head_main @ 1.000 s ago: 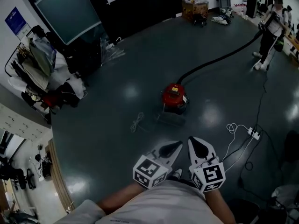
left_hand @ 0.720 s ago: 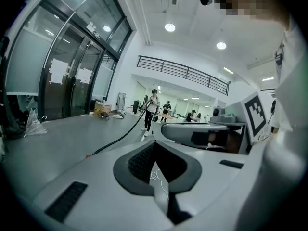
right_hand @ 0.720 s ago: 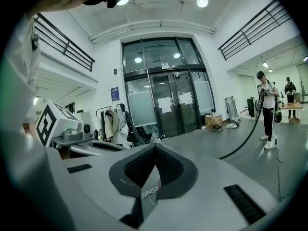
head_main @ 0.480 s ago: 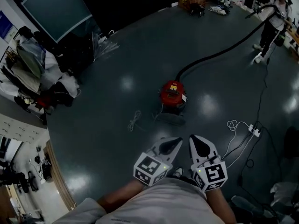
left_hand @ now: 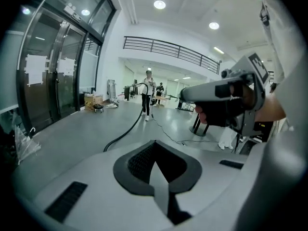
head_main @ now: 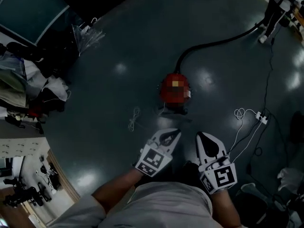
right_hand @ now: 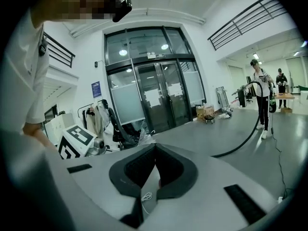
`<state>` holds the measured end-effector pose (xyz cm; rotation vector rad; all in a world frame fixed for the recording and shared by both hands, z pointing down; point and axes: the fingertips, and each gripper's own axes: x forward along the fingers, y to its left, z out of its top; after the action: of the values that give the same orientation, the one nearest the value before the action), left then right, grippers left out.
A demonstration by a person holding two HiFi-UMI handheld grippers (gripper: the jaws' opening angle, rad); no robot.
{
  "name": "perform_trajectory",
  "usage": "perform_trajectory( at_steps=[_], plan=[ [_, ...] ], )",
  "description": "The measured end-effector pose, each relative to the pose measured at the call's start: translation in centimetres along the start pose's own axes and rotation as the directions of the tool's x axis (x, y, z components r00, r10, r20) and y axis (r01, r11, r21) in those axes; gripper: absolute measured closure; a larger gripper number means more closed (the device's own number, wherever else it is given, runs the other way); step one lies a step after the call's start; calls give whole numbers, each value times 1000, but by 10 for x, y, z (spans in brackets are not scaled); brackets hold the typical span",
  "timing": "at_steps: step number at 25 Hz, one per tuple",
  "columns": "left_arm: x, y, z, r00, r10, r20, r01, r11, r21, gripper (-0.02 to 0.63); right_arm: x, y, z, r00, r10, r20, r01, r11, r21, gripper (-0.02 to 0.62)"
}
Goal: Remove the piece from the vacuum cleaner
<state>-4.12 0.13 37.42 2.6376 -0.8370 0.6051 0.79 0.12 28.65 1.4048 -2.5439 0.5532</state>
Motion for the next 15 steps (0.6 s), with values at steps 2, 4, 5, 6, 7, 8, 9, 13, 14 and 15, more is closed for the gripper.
perform_trajectory(
  at_steps=[2,4,5,6,7,8,9,13,14,15],
  plan=[
    [17,22,-12,1000,-26,-7,26,999,34,600,20,-9,-7,1000,-24,-6,24,1000,5,578],
    [39,42,-31,999,-43,-20,44,997,69,600,39,-19,-18,999,-41,-13,41,999,4,578],
    [52,52,-44,998,-50,-34,53,995,86,600,49,-26,-25,999,-45,-17,45,999,3,578],
    [67,62,-61,997,-59,-58,65,993,101,600,59,-33,-32,999,-47,-22,47,999,2,578],
    [82,70,-82,993,-70,-96,81,990,114,600,69,-40,-41,999,-47,-28,47,999,2,578],
    [98,78,-105,986,-83,-143,101,987,124,599,79,-47,-49,998,-46,-33,46,999,4,578],
    [114,86,-131,976,-94,-195,122,983,135,595,88,-55,-58,998,-45,-36,45,999,8,578],
    [177,116,-239,908,-112,-404,199,963,179,516,118,-84,-97,998,-40,-47,42,998,37,578],
    [193,123,-264,889,-109,-444,214,958,192,498,125,-91,-107,998,-37,-41,39,998,49,578],
    [208,130,-287,871,-108,-479,230,951,205,478,132,-97,-116,999,-34,-35,36,998,60,578]
  ],
)
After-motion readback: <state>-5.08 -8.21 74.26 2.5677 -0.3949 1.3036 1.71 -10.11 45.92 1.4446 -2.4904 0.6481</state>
